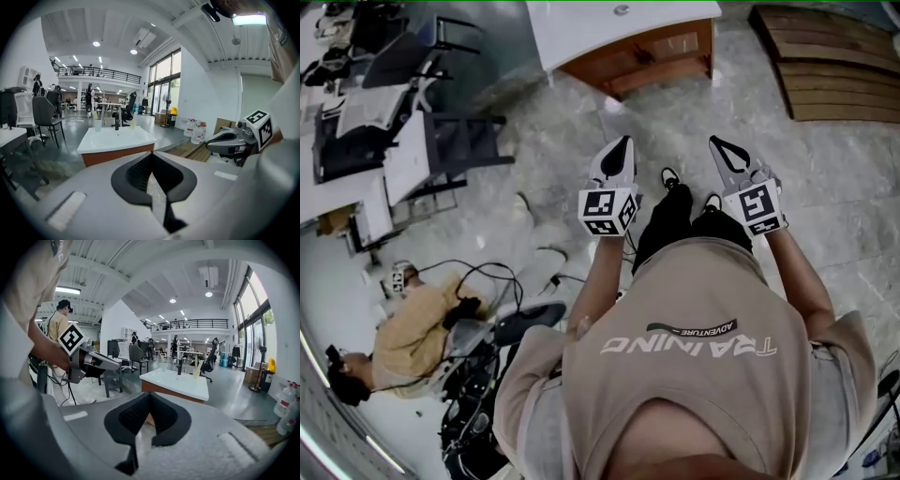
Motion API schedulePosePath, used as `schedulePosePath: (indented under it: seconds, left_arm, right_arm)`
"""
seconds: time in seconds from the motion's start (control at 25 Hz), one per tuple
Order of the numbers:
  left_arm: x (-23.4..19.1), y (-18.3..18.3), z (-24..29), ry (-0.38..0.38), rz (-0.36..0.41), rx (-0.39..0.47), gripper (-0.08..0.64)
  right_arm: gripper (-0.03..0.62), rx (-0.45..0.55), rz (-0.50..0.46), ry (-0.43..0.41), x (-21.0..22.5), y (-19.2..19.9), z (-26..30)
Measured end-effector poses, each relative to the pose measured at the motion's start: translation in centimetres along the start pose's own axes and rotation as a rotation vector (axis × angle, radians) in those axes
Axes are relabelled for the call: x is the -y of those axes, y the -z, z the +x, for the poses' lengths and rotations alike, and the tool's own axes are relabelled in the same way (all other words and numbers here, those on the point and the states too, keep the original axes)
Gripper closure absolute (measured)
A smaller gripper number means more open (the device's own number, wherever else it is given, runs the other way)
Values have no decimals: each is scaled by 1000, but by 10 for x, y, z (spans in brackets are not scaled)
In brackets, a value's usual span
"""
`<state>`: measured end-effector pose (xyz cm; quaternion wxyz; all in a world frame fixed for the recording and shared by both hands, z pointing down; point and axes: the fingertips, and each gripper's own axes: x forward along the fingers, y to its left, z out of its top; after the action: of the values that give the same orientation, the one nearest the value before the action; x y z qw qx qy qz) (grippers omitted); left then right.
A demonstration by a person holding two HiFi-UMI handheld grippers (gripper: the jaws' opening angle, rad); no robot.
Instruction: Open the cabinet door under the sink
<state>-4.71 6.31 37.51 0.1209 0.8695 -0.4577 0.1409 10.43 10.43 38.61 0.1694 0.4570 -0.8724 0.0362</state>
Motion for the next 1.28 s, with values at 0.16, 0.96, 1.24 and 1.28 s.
schedulePosePath:
  seconds: [0.16,0.96,1.24,1.28]
  left_arm:
    - [-12,-10,24,38,-29,20,545]
    - [-117,-47,96,100,28,88,545]
    - [-138,-37,99,89,22,34,545]
    - [-138,-35,102,87,22,23,545]
  right_arm:
    - [591,-14,-12,44,17,-16,10]
    - [591,-2,-12,191,64,-92,104]
    - [591,-31,59,154,56,-84,135]
    - [591,-30,65,143,57,-84,139]
